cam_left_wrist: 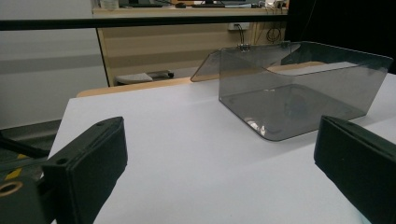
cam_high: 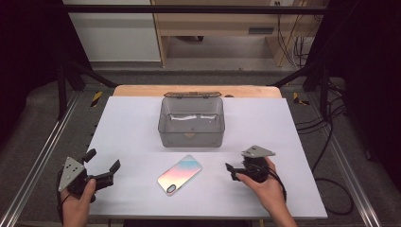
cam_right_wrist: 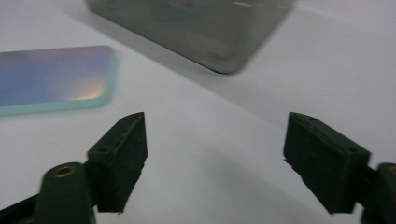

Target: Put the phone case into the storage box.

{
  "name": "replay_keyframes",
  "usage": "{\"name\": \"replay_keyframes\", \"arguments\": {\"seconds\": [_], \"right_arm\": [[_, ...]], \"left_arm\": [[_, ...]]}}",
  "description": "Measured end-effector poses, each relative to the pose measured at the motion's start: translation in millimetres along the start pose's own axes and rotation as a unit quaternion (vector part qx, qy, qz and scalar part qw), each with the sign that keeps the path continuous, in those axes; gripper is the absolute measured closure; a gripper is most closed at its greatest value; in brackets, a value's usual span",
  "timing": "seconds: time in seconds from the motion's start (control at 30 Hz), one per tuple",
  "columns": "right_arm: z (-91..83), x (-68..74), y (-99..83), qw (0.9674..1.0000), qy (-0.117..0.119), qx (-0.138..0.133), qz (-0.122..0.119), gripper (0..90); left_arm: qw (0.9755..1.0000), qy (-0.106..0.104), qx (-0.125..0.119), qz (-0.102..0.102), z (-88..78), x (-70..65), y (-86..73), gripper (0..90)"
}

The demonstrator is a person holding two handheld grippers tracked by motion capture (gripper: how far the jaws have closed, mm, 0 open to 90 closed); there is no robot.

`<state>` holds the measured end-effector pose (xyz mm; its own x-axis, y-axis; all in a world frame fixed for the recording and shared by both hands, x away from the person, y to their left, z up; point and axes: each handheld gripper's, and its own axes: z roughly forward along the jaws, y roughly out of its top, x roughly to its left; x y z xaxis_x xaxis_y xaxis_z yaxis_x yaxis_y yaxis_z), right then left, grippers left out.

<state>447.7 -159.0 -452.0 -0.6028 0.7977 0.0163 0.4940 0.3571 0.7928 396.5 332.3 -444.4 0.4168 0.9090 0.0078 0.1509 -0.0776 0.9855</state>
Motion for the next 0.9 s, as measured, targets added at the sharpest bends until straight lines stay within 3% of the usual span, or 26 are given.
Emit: {"name": "replay_keyframes", "arguments": {"seconds": [0.23,0.3,0.37,0.4,0.5,0.63,0.77,0.9], "right_arm": [[42.3,49.7,43.7,0.9951,0.07,0.016,-0.069,70.9],[49.9,55.8,48.4,0.9943,0.074,0.02,-0.075,74.9],[73.2,72.2,60.1,0.9918,0.089,0.017,-0.091,84.5],[73.2,72.2,60.1,0.9918,0.089,0.017,-0.091,84.5],[101.5,91.7,73.5,0.9891,0.103,0.029,-0.102,89.7],[124.5,103.0,83.0,0.9856,0.098,0.054,-0.126,90.0],[137.0,101.5,85.6,0.9812,0.091,0.094,-0.141,89.9],[134.9,95.5,82.1,0.9777,0.093,0.117,-0.147,90.0]], "left_arm": [[1.0,-0.003,0.002,0.001,0.1,-0.5,0.3,2.9],[1.0,-0.003,0.001,0.001,0.1,-0.7,0.3,2.9],[1.0,-0.004,0.0,0.002,-0.2,-0.8,0.8,3.0],[1.0,-0.004,0.0,0.002,-0.2,-0.8,0.8,3.0],[1.0,-0.006,0.0,0.0,0.7,-1.3,0.8,3.0],[1.0,-0.006,0.001,0.001,0.6,-1.6,1.0,3.0],[1.0,-0.007,0.001,0.003,-0.1,-2.0,1.3,3.0],[1.0,-0.009,0.002,0.003,0.5,-2.5,1.1,3.0]]}}
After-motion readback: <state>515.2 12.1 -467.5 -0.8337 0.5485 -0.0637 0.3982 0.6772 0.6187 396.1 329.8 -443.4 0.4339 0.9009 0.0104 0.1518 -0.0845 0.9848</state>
